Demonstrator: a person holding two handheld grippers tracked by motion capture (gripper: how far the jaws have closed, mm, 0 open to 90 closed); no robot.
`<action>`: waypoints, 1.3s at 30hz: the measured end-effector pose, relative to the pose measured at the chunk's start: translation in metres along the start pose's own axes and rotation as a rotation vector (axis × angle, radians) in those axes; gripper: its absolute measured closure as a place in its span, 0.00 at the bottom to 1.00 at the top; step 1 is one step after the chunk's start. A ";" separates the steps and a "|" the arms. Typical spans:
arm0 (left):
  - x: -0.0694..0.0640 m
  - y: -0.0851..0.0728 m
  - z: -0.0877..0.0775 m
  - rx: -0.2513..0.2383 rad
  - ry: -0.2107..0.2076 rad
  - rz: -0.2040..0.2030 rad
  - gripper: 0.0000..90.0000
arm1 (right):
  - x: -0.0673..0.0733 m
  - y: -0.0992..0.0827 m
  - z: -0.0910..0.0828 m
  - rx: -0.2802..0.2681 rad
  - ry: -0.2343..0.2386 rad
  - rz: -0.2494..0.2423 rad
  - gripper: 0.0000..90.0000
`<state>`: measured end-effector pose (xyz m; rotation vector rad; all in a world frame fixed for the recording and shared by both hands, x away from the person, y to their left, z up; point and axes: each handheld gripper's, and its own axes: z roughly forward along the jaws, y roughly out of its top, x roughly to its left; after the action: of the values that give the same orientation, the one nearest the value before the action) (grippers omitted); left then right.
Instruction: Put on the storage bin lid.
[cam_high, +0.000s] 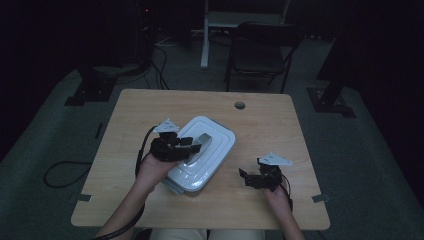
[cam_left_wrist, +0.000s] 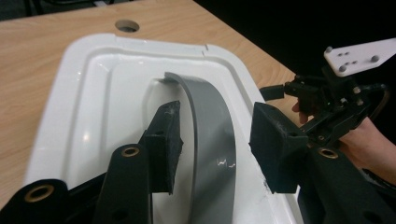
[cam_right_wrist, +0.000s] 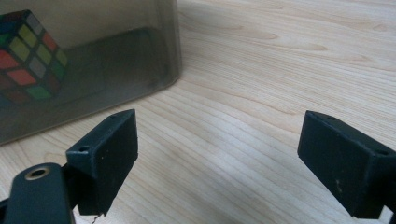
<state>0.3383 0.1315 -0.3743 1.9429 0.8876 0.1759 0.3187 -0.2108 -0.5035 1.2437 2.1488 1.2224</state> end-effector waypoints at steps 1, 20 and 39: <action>0.001 0.000 -0.002 -0.002 0.004 0.003 0.55 | 0.000 0.000 0.000 -0.001 -0.002 0.000 0.13; 0.043 -0.009 -0.037 -0.122 0.049 -0.043 0.22 | -0.001 -0.002 0.000 0.011 -0.006 -0.002 0.13; 0.110 -0.043 -0.024 -0.132 0.318 -0.076 0.01 | 0.001 -0.004 0.004 0.031 0.000 -0.012 0.14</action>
<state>0.3849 0.2321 -0.4225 1.7828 1.1253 0.4969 0.3187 -0.2086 -0.5094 1.2418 2.1797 1.1889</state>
